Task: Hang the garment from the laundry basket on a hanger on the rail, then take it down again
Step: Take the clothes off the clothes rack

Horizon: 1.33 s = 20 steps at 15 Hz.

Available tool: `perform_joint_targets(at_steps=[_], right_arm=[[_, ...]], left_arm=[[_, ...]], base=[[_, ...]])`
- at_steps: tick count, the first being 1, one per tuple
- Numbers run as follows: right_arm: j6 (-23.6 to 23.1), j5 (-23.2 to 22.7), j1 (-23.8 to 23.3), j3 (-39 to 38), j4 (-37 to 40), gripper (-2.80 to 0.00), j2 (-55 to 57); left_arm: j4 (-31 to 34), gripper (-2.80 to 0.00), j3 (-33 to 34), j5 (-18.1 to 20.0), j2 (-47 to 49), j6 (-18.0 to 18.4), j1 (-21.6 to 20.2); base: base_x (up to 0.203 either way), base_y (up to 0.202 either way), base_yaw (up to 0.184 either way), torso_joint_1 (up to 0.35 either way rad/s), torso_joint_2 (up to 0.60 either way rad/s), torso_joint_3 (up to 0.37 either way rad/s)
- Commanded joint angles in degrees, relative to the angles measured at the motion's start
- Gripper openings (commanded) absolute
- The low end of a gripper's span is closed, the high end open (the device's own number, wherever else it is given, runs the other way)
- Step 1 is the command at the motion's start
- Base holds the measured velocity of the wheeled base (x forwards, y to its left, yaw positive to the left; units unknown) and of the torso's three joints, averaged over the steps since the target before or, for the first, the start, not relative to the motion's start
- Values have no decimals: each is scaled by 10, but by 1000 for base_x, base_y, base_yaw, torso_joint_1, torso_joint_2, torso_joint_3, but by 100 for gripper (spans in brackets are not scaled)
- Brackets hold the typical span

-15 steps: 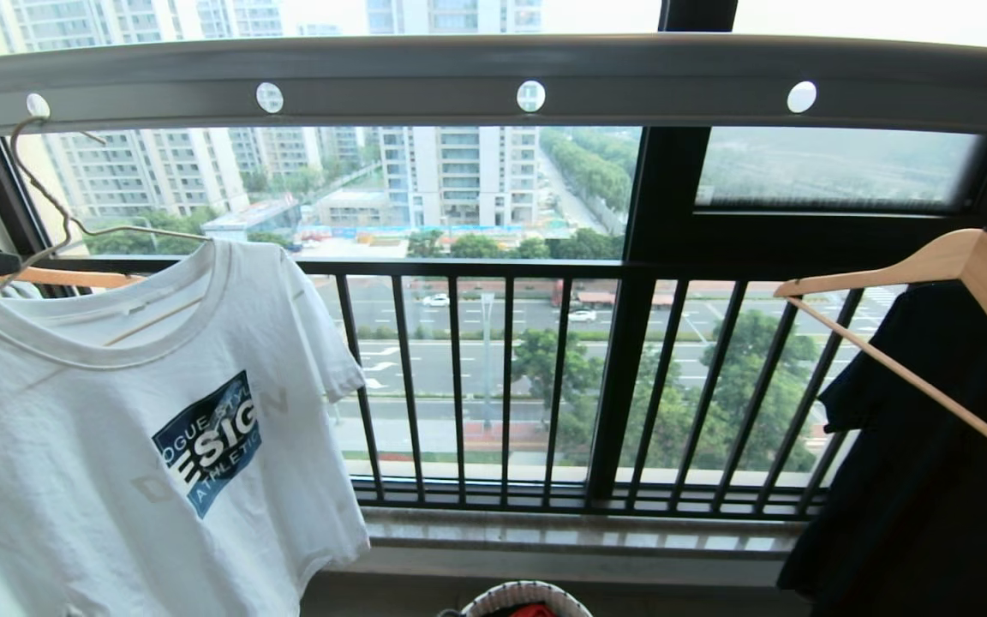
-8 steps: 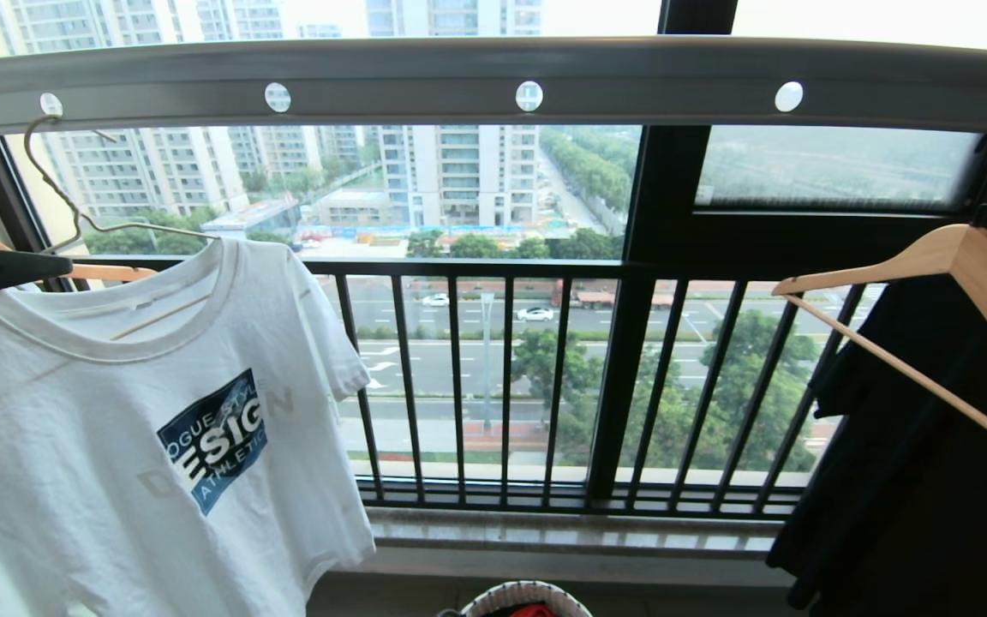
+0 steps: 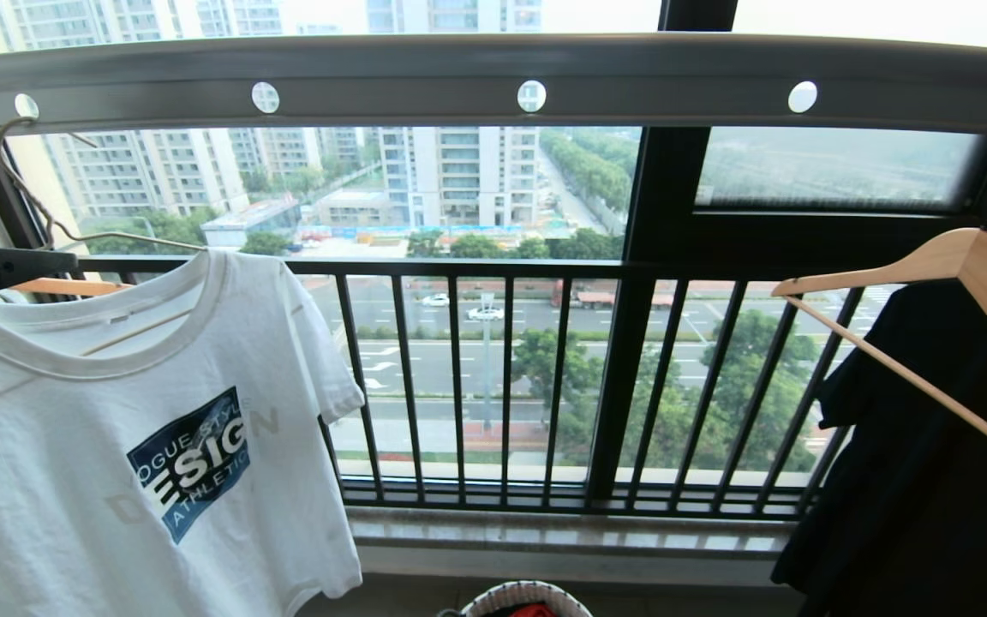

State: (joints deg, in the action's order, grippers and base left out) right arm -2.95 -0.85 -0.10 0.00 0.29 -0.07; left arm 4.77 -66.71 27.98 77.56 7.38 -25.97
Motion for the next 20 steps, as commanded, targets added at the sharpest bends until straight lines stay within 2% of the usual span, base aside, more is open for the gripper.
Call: perform_joint_targets(at_steps=[1, 3, 5, 9, 10, 20], right_arm=[[0, 0, 0, 0, 0, -280, 1], [0, 0, 0, 0, 0, -280, 1], [0, 0, 0, 0, 0, -280, 1], [0, 0, 0, 0, 0, -280, 1], [0, 0, 0, 0, 0, -280, 1], [0, 0, 0, 0, 0, -280, 1]], left_arm=[[-29, 0, 8, 2, 32, -7, 2], [-74, 0, 15, 3, 43, -37, 3], [-88, 0, 23, 5, 54, -44, 6], [-86, 0, 34, 72, 58, -45, 10], [-87, 0, 37, 79, 58, -44, 10], [-88, 0, 50, 82, 32, -48, 27]], base=[[0, 0, 0, 0, 0, 0], [0, 0, 0, 0, 0, 0], [0, 0, 0, 0, 0, 0], [0, 0, 0, 0, 0, 0], [0, 0, 0, 0, 0, 0], [0, 0, 0, 0, 0, 0]])
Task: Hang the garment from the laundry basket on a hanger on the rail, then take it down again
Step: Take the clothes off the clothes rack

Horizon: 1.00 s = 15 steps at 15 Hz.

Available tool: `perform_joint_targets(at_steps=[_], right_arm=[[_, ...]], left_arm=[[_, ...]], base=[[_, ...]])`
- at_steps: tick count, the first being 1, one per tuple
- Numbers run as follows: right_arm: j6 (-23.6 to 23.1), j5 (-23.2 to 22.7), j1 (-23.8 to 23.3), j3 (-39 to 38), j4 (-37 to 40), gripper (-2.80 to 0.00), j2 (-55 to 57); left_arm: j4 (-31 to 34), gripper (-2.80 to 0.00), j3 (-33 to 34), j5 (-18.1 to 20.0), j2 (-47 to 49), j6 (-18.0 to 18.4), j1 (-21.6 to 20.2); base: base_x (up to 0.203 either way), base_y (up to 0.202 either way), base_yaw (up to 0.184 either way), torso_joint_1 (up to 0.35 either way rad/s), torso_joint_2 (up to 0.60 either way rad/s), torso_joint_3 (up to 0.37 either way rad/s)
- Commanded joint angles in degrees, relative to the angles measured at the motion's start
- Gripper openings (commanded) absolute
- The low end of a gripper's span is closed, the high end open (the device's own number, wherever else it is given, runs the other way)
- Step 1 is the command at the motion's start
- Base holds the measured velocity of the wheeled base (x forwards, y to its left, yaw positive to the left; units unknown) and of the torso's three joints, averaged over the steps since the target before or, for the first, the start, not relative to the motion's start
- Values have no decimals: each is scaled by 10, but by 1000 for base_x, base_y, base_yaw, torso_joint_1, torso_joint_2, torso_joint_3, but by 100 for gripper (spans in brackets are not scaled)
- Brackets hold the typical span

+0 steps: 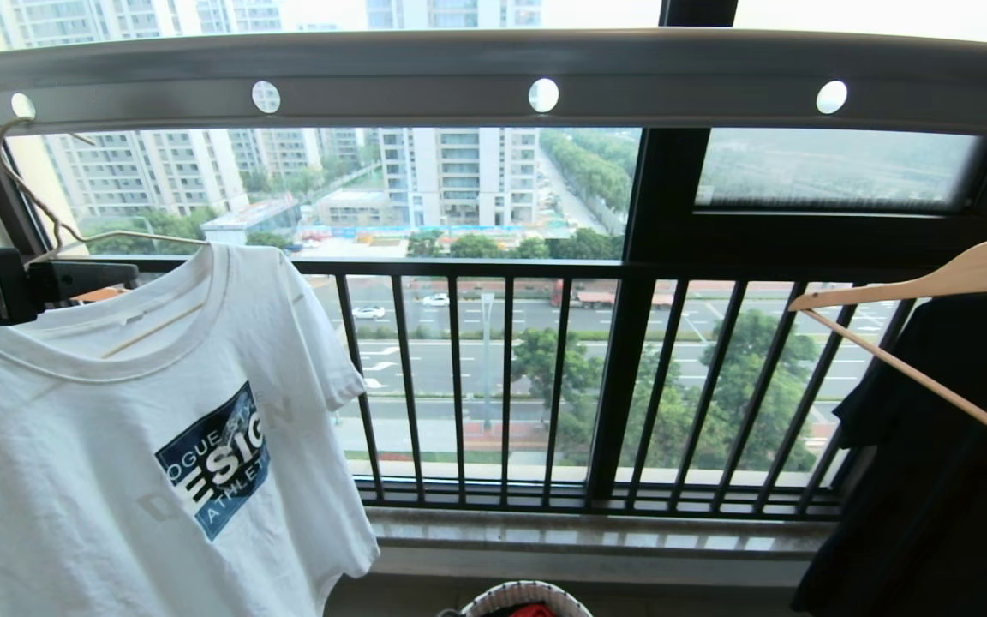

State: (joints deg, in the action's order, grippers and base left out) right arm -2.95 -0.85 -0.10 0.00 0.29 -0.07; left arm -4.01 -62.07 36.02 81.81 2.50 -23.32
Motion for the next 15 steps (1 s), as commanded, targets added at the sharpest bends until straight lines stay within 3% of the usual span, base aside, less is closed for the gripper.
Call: perform_joint_targets(at_steps=[1, 4, 5, 15], right_arm=[[0, 0, 0, 0, 0, -280, 1], [0, 0, 0, 0, 0, -280, 1], [0, 0, 0, 0, 0, -280, 1], [0, 0, 0, 0, 0, -280, 1]], left_arm=[[0, 0, 5, 2, -13, 0, 0], [1, 0, 6, 2, -14, 1, 5], [0, -280, 9, 2, -15, 2, 5], [-1, -280, 13, 0, -26, 7, 7]], base=[[0, 0, 0, 0, 0, 0], [0, 0, 0, 0, 0, 0], [0, 0, 0, 0, 0, 0], [0, 0, 0, 0, 0, 0]])
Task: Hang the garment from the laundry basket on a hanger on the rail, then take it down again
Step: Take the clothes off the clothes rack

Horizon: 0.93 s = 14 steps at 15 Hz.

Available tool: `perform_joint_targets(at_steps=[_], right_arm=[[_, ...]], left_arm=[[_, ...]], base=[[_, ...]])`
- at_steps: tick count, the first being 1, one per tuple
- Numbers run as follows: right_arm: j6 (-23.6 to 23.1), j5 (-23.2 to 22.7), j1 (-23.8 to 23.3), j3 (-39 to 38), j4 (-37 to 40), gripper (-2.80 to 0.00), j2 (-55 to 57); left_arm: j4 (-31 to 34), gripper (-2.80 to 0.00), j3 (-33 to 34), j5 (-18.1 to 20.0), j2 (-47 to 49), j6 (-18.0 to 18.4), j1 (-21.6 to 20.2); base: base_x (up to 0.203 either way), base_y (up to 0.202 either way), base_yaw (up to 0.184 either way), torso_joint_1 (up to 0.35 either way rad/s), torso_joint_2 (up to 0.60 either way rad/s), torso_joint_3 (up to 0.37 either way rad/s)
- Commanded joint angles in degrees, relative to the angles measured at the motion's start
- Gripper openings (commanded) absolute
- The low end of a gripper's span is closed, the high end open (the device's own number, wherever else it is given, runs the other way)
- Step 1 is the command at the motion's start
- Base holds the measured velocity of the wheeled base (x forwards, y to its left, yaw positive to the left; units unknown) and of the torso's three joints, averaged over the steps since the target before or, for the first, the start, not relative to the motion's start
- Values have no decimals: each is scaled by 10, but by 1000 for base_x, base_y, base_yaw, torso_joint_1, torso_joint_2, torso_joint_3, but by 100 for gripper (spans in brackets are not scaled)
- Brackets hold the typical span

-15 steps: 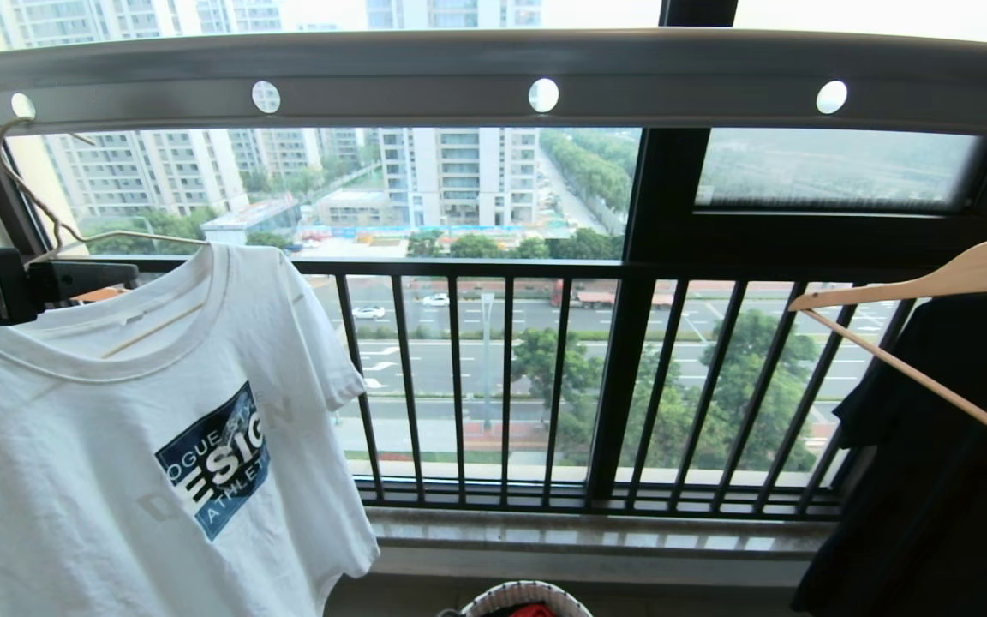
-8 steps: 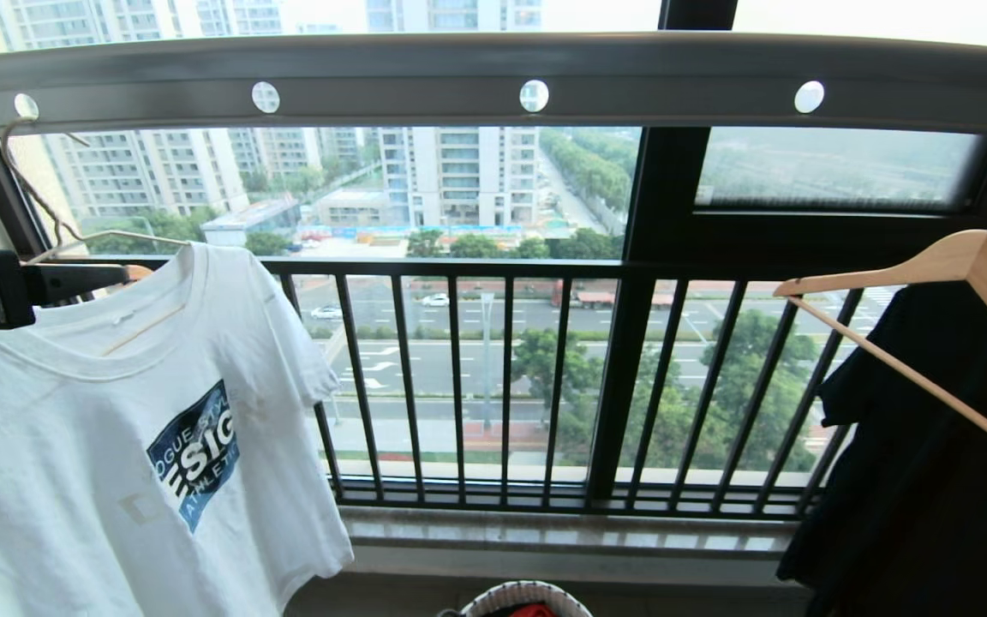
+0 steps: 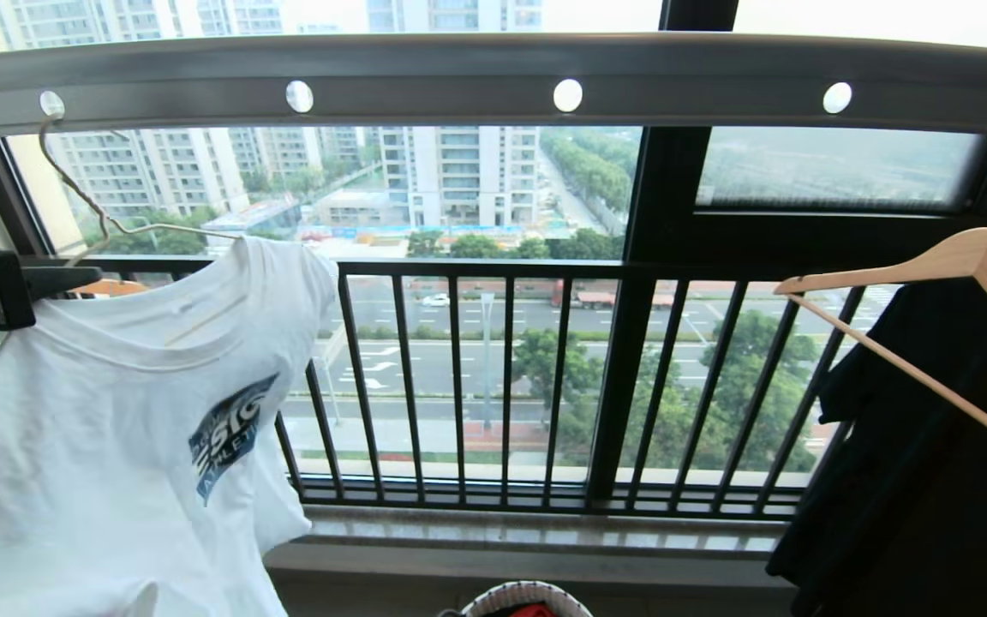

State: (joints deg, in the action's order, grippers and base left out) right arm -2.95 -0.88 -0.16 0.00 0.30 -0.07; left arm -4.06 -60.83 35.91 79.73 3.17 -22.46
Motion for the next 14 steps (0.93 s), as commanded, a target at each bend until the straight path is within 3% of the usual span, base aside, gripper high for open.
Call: perform_joint_targets(at_steps=[1, 14], right_arm=[[0, 0, 1, 0, 0, -280, 1], [0, 0, 1, 0, 0, -280, 1]], left_arm=[[0, -280, 0, 0, -12, 0, -1], [1, -280, 16, -14, -82, -1, 20]], base=[[0, 0, 0, 0, 0, 0], [0, 0, 0, 0, 0, 0]])
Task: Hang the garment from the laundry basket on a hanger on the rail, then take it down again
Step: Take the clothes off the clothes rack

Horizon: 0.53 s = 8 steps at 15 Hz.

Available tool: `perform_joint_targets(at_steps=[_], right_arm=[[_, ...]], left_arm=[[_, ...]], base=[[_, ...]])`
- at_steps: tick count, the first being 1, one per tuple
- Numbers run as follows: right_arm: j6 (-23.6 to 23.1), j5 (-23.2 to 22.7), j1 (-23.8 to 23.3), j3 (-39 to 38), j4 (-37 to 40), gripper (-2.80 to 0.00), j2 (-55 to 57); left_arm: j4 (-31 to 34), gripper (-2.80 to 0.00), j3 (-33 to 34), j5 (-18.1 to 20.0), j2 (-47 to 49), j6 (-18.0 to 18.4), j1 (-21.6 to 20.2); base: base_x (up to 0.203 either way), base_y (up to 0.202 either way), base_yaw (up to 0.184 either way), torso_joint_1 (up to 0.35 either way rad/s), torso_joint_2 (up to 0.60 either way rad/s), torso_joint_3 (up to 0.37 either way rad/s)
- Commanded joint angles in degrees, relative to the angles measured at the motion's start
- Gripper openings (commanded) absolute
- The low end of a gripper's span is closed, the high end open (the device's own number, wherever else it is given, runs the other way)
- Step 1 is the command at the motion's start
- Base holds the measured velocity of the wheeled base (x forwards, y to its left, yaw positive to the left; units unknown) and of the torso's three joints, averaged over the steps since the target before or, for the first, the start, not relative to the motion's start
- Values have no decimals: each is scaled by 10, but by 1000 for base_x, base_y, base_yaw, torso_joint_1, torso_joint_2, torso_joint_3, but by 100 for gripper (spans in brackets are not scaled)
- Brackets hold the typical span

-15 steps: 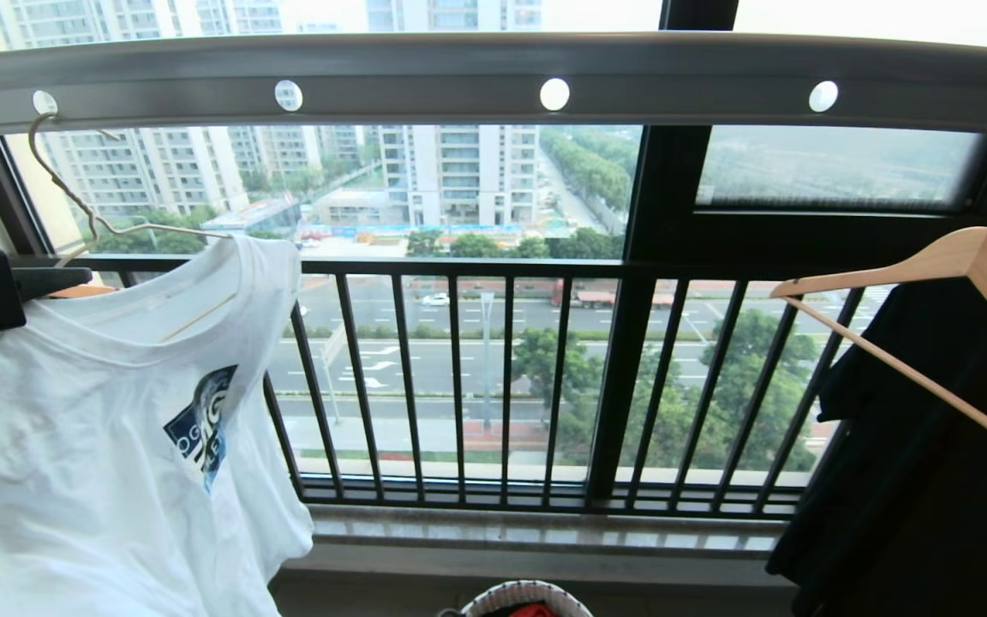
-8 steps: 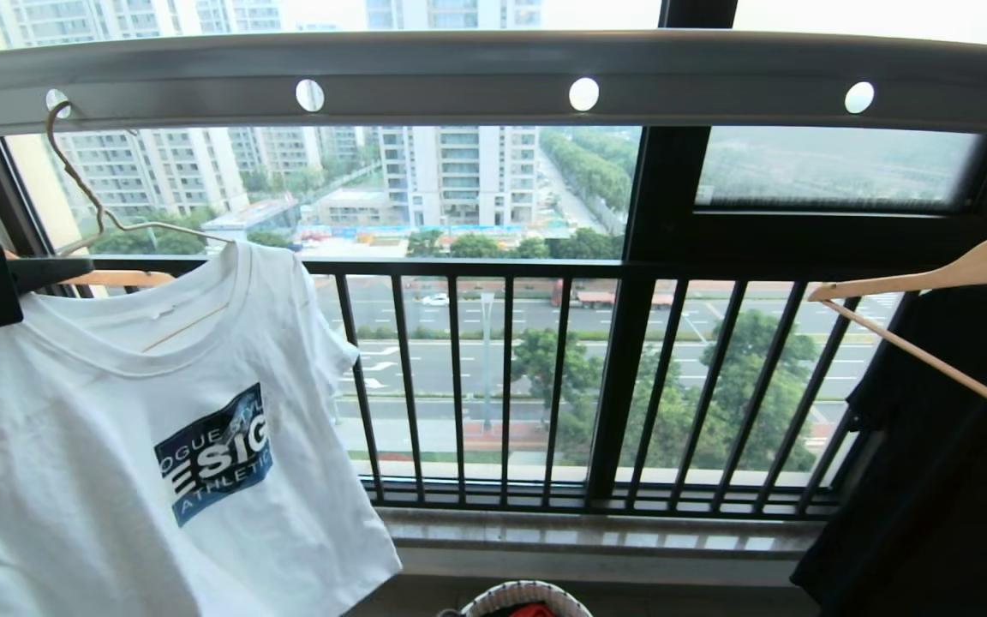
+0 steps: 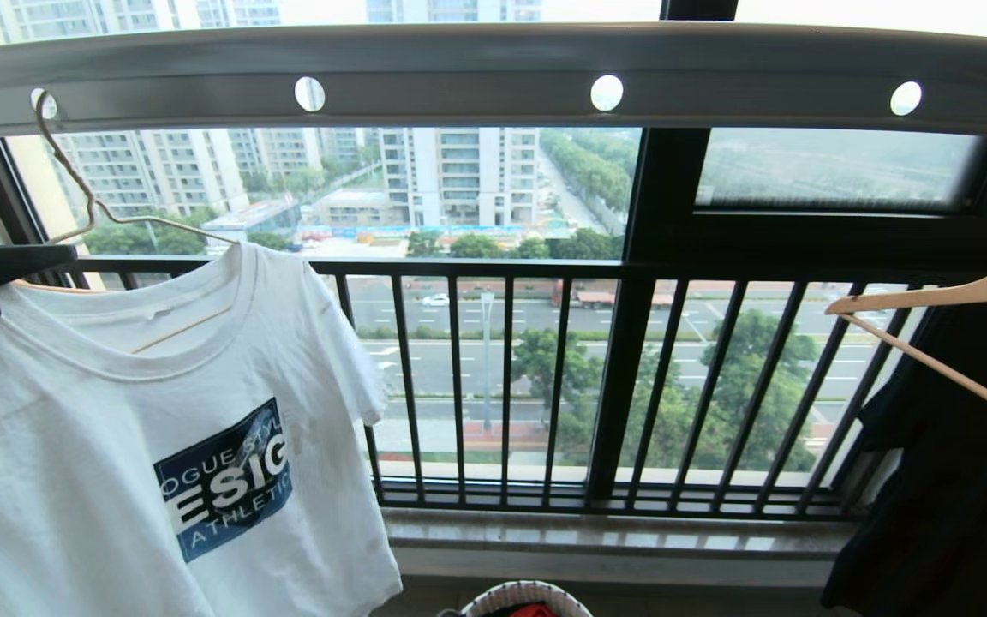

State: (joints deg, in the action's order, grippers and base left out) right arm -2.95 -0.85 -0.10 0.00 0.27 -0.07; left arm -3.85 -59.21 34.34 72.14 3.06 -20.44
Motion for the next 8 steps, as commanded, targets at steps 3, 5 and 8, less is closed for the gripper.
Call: perform_joint_targets(at_steps=[3, 5, 8], right_arm=[[0, 0, 0, 0, 0, -280, 1], [0, 0, 0, 0, 0, -280, 1], [0, 0, 0, 0, 0, -280, 1]], left_arm=[[-3, -280, 4, 4, -1, 0, 0], [-4, -280, 4, 6, 7, -1, 0], [-46, -280, 18, 6, 25, -5, 0]], base=[[0, 0, 0, 0, 0, 0], [0, 0, 0, 0, 0, 0], [0, 0, 0, 0, 0, 0]])
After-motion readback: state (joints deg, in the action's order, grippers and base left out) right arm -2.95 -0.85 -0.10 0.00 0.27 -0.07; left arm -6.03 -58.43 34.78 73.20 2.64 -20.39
